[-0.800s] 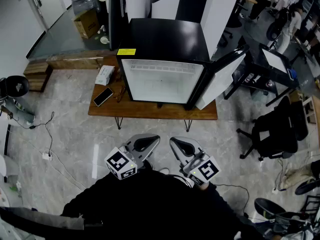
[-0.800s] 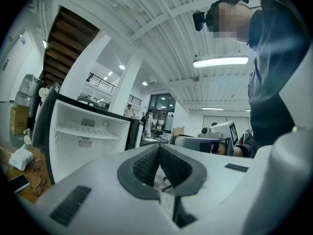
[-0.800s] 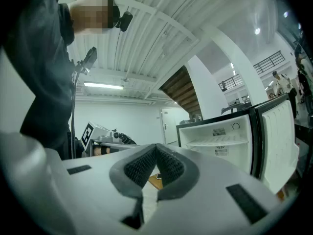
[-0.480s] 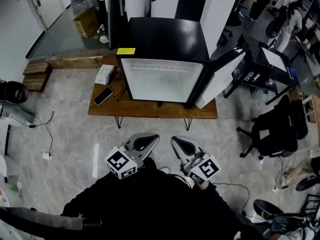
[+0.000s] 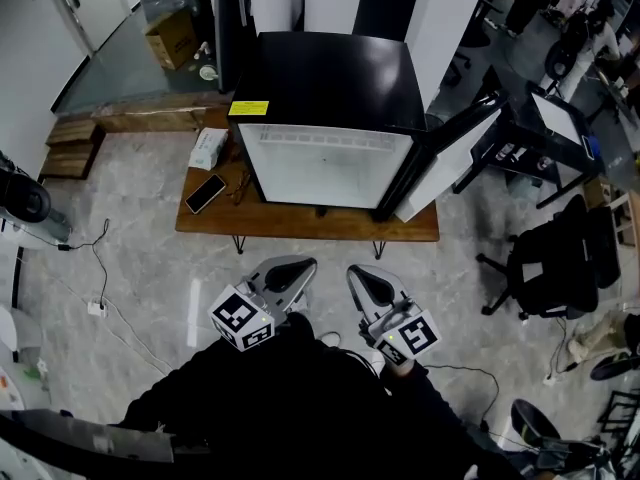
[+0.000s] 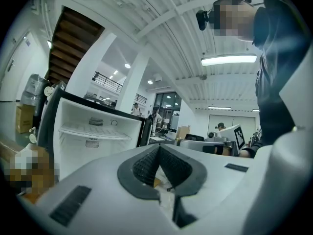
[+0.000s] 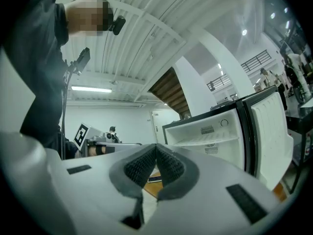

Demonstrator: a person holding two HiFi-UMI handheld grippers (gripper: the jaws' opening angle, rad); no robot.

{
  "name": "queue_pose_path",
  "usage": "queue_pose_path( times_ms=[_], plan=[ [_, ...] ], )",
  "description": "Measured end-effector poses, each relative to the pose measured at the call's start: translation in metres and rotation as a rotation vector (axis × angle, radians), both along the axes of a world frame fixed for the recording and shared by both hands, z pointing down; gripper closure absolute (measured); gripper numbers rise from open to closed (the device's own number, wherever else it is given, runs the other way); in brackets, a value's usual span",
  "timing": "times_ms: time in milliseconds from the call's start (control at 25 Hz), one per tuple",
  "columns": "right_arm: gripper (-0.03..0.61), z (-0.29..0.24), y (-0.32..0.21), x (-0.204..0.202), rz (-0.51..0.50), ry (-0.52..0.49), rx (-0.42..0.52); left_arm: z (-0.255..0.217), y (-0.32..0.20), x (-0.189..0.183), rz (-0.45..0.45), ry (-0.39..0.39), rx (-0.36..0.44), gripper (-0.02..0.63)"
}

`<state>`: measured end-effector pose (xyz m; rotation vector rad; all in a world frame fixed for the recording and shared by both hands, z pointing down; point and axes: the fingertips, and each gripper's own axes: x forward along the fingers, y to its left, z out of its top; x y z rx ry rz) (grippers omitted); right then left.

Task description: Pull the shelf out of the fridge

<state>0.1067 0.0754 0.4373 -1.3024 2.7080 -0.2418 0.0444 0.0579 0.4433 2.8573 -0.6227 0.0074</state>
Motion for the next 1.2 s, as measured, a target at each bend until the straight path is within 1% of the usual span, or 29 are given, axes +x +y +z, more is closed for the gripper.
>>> queue_pose_path(
  times_ms=[200, 360, 440, 560, 680, 840, 920, 960, 1040, 1080, 1120, 1160, 1200],
  plan=[
    [0.571, 0.01, -0.057, 0.006, 0.039, 0.026, -0.02, 0.014, -0.052, 0.0, 0.0, -0.008, -0.026, 0.607],
    [0.571, 0.015, -0.114, 0.004, 0.044, 0.033, -0.066, 0.019, -0.109, -0.002, -0.026, 0.022, -0.046, 0.607],
    [0.571, 0.018, -0.142, 0.003, 0.055, 0.022, -0.093, 0.025, -0.138, -0.006, -0.055, 0.052, -0.079, 0.607],
    [0.571, 0.023, -0.179, 0.001, 0.077, -0.001, -0.13, 0.04, -0.179, -0.012, -0.087, 0.114, -0.164, 0.607],
    [0.569, 0.028, -0.209, -0.002, 0.092, -0.036, -0.162, 0.059, -0.219, -0.017, -0.117, 0.188, -0.283, 0.607],
    [0.569, 0.048, -0.24, 0.003, 0.146, -0.108, -0.233, 0.083, -0.256, -0.013, -0.108, 0.285, -0.435, 0.606],
    [0.569, 0.063, -0.255, 0.009, 0.195, -0.189, -0.29, 0.093, -0.27, -0.012, -0.107, 0.306, -0.485, 0.606],
    [0.569, 0.072, -0.263, 0.012, 0.22, -0.254, -0.327, 0.096, -0.276, -0.012, -0.111, 0.308, -0.497, 0.606],
    [0.568, 0.089, -0.282, 0.018, 0.25, -0.434, -0.405, 0.098, -0.285, -0.013, -0.121, 0.308, -0.499, 0.606],
    [0.559, 0.094, -0.294, 0.019, 0.242, -0.529, -0.434, 0.097, -0.289, -0.013, -0.127, 0.309, -0.494, 0.606],
    [0.493, 0.096, -0.306, 0.018, 0.224, -0.615, -0.453, 0.095, -0.291, -0.013, -0.134, 0.309, -0.485, 0.606],
    [0.402, 0.099, -0.317, 0.017, 0.211, -0.689, -0.47, 0.094, -0.293, -0.013, -0.141, 0.305, -0.472, 0.606],
    [0.355, 0.105, -0.328, 0.018, 0.215, -0.755, -0.493, 0.094, -0.295, -0.014, -0.15, 0.298, -0.458, 0.606]
  ],
)
